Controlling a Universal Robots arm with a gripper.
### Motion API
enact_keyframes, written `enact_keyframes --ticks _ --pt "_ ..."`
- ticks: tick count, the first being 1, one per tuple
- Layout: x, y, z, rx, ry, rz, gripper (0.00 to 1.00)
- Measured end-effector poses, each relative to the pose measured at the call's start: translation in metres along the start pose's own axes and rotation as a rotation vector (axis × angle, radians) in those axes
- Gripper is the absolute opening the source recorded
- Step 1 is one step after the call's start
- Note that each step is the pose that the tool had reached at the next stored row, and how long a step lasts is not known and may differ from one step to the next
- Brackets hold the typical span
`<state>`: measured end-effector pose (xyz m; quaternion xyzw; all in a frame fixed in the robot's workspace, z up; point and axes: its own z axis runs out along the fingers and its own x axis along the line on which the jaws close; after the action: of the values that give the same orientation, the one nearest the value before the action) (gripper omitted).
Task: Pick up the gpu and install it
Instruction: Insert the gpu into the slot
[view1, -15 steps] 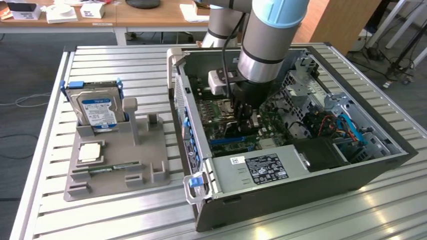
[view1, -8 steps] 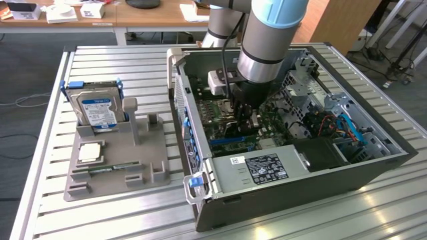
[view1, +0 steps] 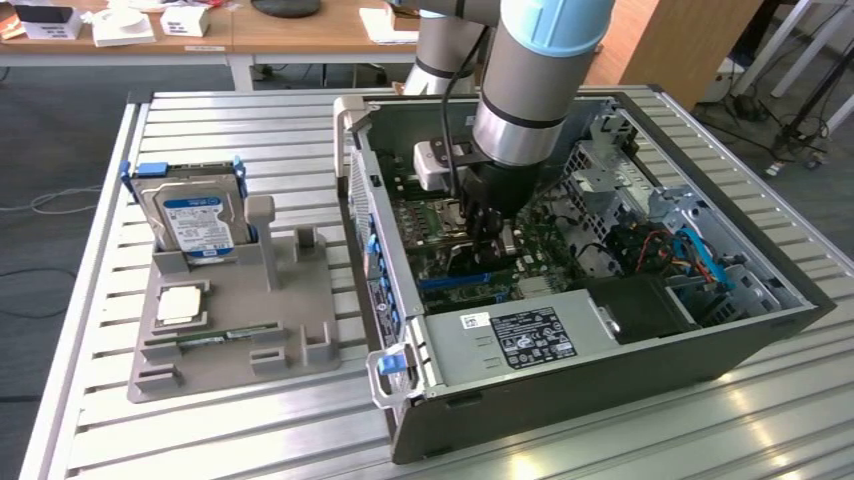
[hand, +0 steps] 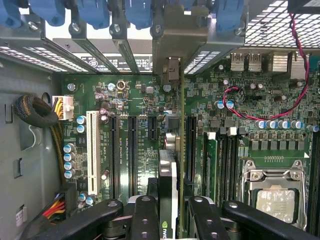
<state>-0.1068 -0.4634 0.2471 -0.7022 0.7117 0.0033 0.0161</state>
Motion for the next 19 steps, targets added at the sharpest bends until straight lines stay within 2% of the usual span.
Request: enact_keyframes --ticks 19 --pt "0.0001 0.0001 0.0015 0.0017 -0.0004 0.0 0.28"
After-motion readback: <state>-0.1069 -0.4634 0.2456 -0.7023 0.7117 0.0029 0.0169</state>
